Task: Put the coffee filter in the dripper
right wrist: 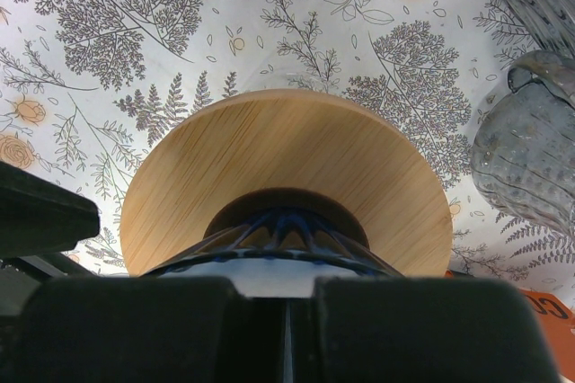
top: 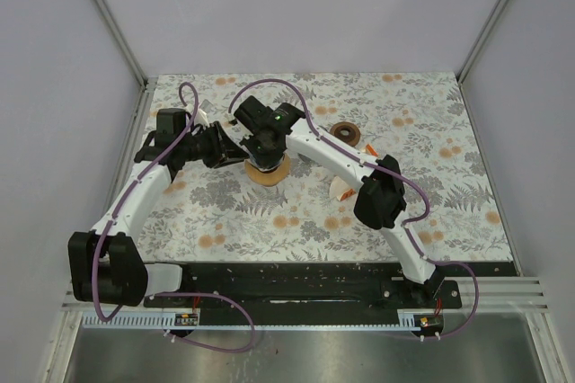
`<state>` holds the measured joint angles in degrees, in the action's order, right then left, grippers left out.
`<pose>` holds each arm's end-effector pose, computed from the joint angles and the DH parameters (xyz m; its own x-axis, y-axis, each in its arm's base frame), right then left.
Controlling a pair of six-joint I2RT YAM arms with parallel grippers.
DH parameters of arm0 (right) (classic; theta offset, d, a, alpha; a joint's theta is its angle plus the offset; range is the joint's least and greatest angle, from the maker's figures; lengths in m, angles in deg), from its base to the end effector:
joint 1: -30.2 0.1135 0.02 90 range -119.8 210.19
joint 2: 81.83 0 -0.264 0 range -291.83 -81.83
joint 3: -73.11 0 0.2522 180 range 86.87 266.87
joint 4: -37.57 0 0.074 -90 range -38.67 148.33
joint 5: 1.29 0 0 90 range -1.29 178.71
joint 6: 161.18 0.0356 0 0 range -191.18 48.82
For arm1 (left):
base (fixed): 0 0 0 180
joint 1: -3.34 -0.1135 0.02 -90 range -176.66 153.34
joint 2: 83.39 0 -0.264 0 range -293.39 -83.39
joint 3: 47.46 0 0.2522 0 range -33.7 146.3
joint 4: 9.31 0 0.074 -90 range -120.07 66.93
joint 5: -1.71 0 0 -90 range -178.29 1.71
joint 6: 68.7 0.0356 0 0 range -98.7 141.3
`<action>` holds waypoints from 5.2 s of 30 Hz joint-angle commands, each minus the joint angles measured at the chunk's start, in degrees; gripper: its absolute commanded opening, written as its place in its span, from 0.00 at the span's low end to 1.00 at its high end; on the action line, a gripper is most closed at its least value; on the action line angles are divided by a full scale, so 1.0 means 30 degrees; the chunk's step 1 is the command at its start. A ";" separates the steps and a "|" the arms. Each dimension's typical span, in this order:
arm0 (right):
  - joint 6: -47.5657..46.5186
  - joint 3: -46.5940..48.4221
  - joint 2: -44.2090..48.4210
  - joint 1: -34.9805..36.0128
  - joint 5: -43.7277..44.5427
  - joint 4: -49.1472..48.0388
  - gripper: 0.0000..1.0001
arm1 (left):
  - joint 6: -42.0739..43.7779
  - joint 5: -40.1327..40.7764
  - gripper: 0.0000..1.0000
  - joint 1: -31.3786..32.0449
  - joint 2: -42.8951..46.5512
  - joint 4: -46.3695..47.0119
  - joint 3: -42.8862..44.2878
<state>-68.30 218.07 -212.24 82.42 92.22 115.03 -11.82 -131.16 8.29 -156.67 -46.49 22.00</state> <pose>0.2989 0.3821 0.2804 -0.5835 -0.6709 -0.4576 -0.7434 0.6681 -0.0316 0.2681 -0.0475 0.2839 -0.8615 -0.3273 -0.3882 0.1243 0.6054 -0.7862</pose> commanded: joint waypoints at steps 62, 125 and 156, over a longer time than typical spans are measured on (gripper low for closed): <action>0.2730 -0.8097 1.1444 -0.5275 -0.3536 -0.6610 0.40 | 0.2106 0.1575 0.61 -0.0039 0.0841 -0.1861 0.2936; 1.5975 -1.4351 0.1343 -0.1590 -0.9812 -2.3285 0.00 | 0.3277 0.1049 0.78 -0.6981 0.2071 -0.2594 0.4898; 1.8197 -2.0088 0.2398 0.0140 -1.2360 -3.3036 0.00 | 0.5094 0.1107 0.78 -0.7832 0.2687 -0.3151 0.5456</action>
<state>-20.83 155.86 -202.01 82.09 57.47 23.15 3.08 -127.55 -14.66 -150.11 -58.14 37.94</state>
